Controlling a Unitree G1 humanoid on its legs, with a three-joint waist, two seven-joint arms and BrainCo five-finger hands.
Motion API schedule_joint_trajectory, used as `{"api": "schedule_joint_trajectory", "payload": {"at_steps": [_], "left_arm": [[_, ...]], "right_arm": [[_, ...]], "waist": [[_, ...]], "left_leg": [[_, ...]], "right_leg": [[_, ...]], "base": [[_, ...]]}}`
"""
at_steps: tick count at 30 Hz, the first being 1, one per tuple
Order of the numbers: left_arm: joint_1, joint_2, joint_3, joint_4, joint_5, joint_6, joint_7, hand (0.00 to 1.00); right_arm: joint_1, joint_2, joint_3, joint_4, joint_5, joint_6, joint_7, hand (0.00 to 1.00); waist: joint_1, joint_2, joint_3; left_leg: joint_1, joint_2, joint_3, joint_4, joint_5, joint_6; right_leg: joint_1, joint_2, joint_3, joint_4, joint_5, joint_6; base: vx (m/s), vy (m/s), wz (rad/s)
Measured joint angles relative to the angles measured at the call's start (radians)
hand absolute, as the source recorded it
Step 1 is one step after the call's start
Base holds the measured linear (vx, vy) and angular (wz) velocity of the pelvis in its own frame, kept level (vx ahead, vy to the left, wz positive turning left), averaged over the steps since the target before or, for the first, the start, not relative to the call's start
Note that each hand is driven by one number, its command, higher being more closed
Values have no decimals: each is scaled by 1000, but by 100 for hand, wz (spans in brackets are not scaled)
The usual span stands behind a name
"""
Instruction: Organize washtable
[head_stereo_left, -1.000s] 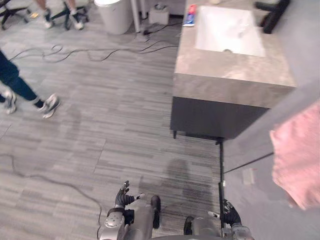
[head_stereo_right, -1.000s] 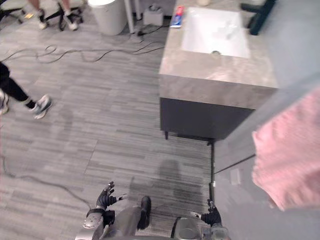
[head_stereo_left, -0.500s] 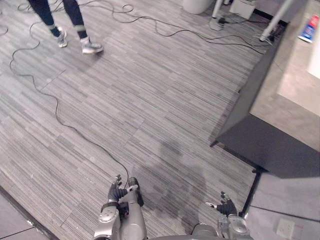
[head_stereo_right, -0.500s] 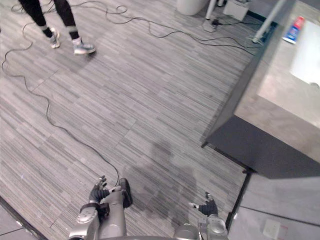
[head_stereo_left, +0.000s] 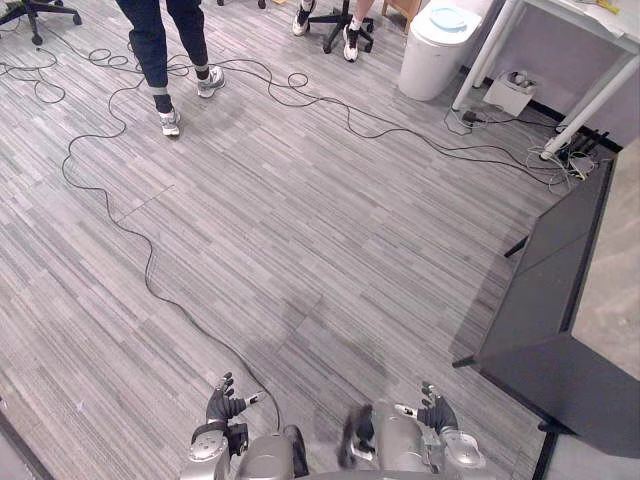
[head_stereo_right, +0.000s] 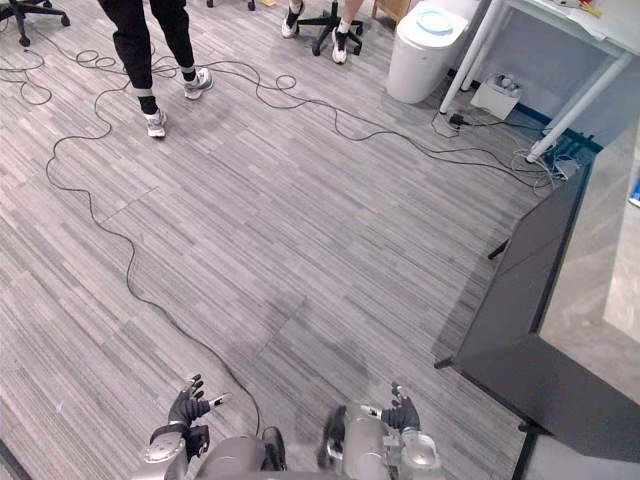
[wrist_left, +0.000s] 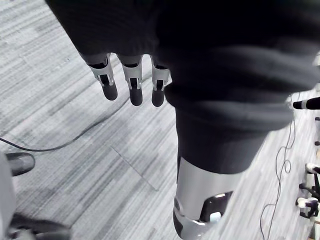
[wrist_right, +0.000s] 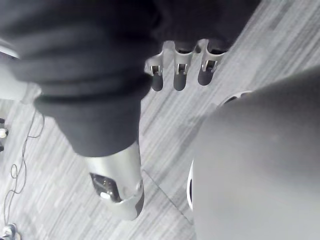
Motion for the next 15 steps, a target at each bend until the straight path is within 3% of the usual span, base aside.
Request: {"api": "schedule_joint_trajectory", "payload": {"at_steps": [1,3,4,5,6,7,9,12,14,15], "left_arm": [[-2,-10,-1,1,2,2,-6,0],[-2,-8,4,-2,15,2,-19,0],[-6,-19,10,-5,20,8,-20,0],[1,-33,35,-13,26,10,-21,0],[9,-46,44,-18,26,10,-21,0],[33,-66,55,-34,27,10,-21,0],[34,-82,72,-59,27,9,-21,0],[36,-88,93,-92,26,5,-19,0],[40,-98,112,-93,26,5,-19,0],[46,-111,117,-93,26,5,-18,0]], "right_arm": [[2,-7,-14,-4,-1,0,0,0],[7,-9,-15,-11,-2,2,1,0],[7,-12,-16,-37,-2,3,2,0],[15,-16,-7,-63,-2,4,1,0],[22,-17,-1,-81,-1,4,2,0],[27,-14,15,-98,-1,3,3,0],[39,2,13,-112,6,4,2,0],[58,9,10,-118,9,6,2,0],[59,14,7,-119,8,9,1,0],[66,12,-7,-119,8,9,0,0]], "waist": [[-12,23,-9],[-13,32,-16],[-19,53,-6],[-25,69,2],[-22,79,3],[-15,97,3],[-9,99,3],[9,98,3],[18,92,6],[30,92,5]], "left_leg": [[34,19,-26,-8,-18,-32],[30,59,-41,83,-43,-77],[-1,112,-37,253,-56,-118],[-63,159,-30,484,10,-168],[-99,180,-31,608,89,-172],[-158,229,-23,774,105,-167],[-215,270,16,874,84,-132],[-337,290,12,774,44,-80],[-395,276,-9,636,41,-74],[-427,245,-64,534,43,-77]], "right_leg": [[-4,16,-5,43,51,-52],[15,14,-24,96,96,-112],[53,41,-37,140,50,-112],[103,65,-23,145,8,-109],[132,80,-1,135,-4,-109],[192,106,49,106,-20,-108],[284,119,126,60,-43,-102],[381,109,254,25,-97,-80],[414,88,326,28,-128,-51],[431,69,374,34,-152,-25]], "base": [[596,-79,48],[666,-116,37],[722,-132,-7],[726,-105,-35],[584,-47,-90],[544,10,-118],[511,41,-116],[421,132,-112],[437,277,-100],[403,320,-107]]}}
